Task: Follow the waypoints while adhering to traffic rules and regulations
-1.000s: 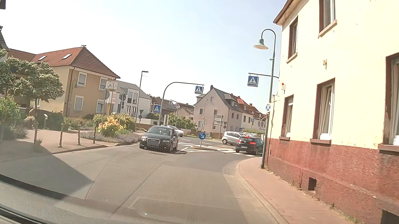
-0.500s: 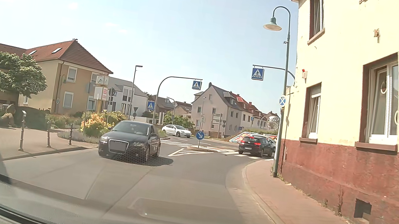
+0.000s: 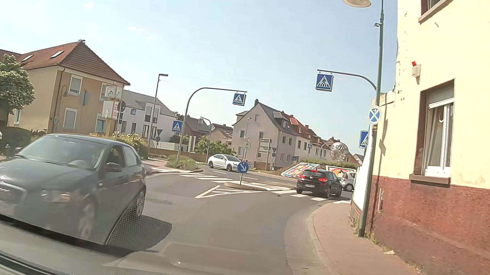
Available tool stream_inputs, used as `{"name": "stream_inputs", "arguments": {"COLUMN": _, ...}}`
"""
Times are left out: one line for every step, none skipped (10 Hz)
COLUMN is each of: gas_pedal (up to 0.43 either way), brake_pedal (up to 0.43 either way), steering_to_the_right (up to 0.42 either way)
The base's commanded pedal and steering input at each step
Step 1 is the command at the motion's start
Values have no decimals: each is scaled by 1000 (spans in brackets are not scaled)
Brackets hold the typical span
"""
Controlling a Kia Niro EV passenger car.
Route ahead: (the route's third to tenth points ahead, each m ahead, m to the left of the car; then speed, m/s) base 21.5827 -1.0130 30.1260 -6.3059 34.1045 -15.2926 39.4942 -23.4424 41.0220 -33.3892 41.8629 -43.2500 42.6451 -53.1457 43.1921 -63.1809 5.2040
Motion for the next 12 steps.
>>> {"name": "stream_inputs", "arguments": {"gas_pedal": 0, "brake_pedal": 37, "steering_to_the_right": 6}}
{"name": "stream_inputs", "arguments": {"gas_pedal": 0, "brake_pedal": 43, "steering_to_the_right": 4}}
{"name": "stream_inputs", "arguments": {"gas_pedal": 0, "brake_pedal": 49, "steering_to_the_right": 3}}
{"name": "stream_inputs", "arguments": {"gas_pedal": 0, "brake_pedal": 55, "steering_to_the_right": 3}}
{"name": "stream_inputs", "arguments": {"gas_pedal": 0, "brake_pedal": 55, "steering_to_the_right": 3}}
{"name": "stream_inputs", "arguments": {"gas_pedal": 0, "brake_pedal": 61, "steering_to_the_right": 3}}
{"name": "stream_inputs", "arguments": {"gas_pedal": 0, "brake_pedal": 55, "steering_to_the_right": 3}}
{"name": "stream_inputs", "arguments": {"gas_pedal": 0, "brake_pedal": 55, "steering_to_the_right": 3}}
{"name": "stream_inputs", "arguments": {"gas_pedal": 0, "brake_pedal": 55, "steering_to_the_right": 3}}
{"name": "stream_inputs", "arguments": {"gas_pedal": 0, "brake_pedal": 55, "steering_to_the_right": 3}}
{"name": "stream_inputs", "arguments": {"gas_pedal": 0, "brake_pedal": 55, "steering_to_the_right": 3}}
{"name": "stream_inputs", "arguments": {"gas_pedal": 0, "brake_pedal": 61, "steering_to_the_right": 4}}
